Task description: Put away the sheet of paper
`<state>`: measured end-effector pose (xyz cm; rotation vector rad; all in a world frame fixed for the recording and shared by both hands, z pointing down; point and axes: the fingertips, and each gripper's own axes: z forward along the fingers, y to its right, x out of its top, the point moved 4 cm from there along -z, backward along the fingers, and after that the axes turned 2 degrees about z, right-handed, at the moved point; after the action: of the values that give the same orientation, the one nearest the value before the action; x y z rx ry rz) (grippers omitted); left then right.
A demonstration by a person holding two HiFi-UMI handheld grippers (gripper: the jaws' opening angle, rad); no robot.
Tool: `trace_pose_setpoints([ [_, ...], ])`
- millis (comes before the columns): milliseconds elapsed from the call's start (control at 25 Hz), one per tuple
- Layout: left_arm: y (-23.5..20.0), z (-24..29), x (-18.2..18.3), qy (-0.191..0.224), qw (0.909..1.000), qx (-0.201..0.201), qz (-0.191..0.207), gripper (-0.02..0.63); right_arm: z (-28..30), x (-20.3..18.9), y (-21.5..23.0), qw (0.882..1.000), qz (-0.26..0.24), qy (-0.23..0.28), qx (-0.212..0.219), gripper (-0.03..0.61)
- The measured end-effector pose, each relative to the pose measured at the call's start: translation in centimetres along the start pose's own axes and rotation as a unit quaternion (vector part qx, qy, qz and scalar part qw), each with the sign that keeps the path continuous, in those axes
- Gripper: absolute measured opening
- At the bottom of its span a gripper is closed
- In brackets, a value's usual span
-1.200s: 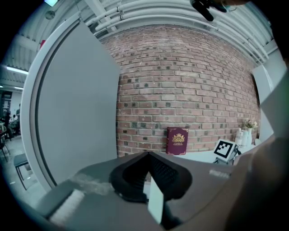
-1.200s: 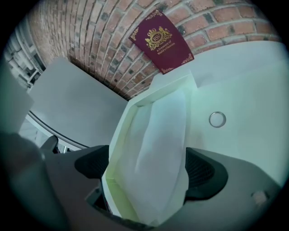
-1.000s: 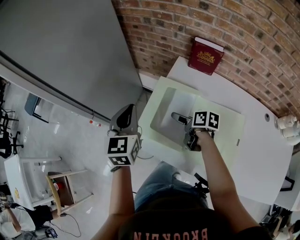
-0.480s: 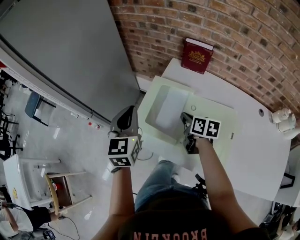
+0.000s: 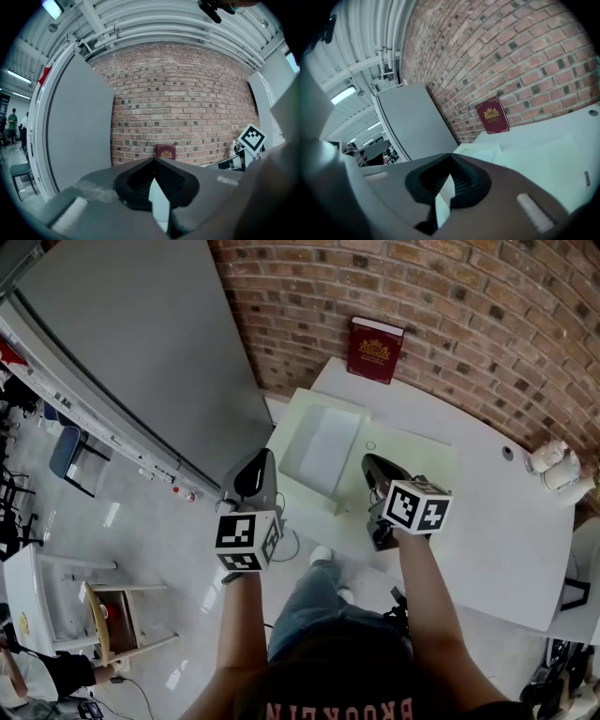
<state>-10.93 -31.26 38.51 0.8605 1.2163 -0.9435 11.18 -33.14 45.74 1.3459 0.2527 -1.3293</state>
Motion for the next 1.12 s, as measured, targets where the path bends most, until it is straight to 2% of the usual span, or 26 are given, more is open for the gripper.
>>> trace_pose_setpoints([
  [280,3.6,-2.2,1.3,0.022,0.9996,-0.009,0.012,0.0,-6.7,1.9,-1.8,0.994,-0.063,0.085,-0.001,0.002],
  [520,5.8,-4.4,2.9,0.045,0.9988,-0.009,0.016,0.0,-12.5,3.8,-3.7,0.98,-0.125,0.152,-0.009,0.002],
  [880,6.7,-6.8,4.4,0.069,0.9975,-0.006,0.017,0.0,-16.8,5.2,-6.7,0.959,-0.205,0.195,-0.018,0.002],
  [1120,5.8,-6.8,5.5,0.079,0.9967,-0.008,0.016,0.0,-18.2,6.3,-7.6,0.949,-0.226,0.217,-0.036,0.002],
])
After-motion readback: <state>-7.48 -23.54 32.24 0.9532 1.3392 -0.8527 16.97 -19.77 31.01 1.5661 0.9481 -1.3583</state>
